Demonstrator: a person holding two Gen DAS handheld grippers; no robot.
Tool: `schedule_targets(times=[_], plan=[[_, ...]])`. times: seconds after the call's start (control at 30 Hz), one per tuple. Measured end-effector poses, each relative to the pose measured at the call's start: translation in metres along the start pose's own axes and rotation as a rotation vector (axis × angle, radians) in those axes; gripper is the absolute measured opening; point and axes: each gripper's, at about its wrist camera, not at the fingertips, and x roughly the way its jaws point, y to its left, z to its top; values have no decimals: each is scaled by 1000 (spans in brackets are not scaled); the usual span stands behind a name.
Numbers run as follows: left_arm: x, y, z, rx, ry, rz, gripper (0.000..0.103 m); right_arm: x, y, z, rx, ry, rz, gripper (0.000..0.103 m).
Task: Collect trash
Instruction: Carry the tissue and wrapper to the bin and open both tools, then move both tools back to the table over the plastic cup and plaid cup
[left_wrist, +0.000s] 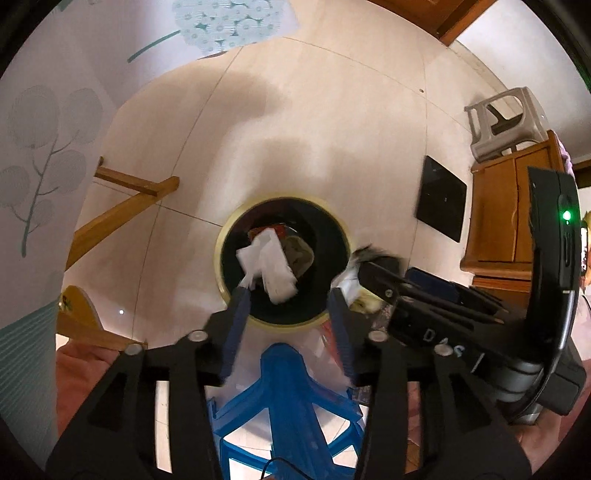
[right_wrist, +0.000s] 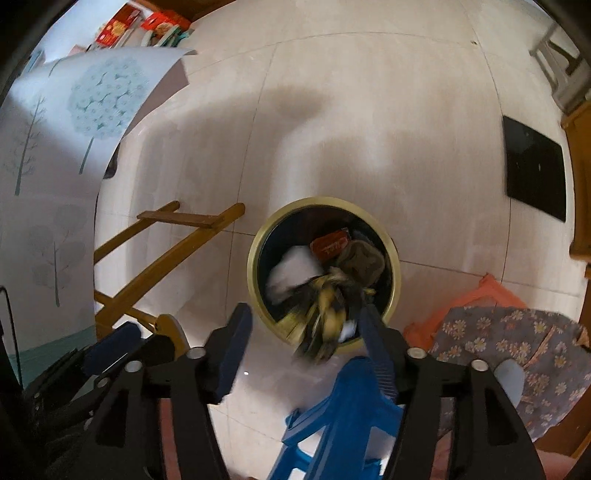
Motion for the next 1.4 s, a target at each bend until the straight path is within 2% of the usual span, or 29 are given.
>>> schedule_targets(times=[0.03,0.1,0.13,0.33,0.77,1.07,1.4], plan=[[-1,4,0,-7,-2,3,61,0,-2,-1,12,0,8,69],[-3,12,1,-35,-13,-10,73,-2,-1,0,18,2,14,70],[-6,14,0,-43,-18,-14,74,-2,0,-1,11,2,16,70],[-20,17,-5,-45,-55,7,74,-10,9,-2,-22,-20,3,70],[-78,8,-39,-37,-133,31,74,-36,7,-13,-5,-49,-9,70],[-136,18,-70,-46,-191,-20,74,-91,38,-42,-30,-95,20,70],[-229,6,-123,86,-300,-55,74,-168,77,-94,-87,-163,115,70]])
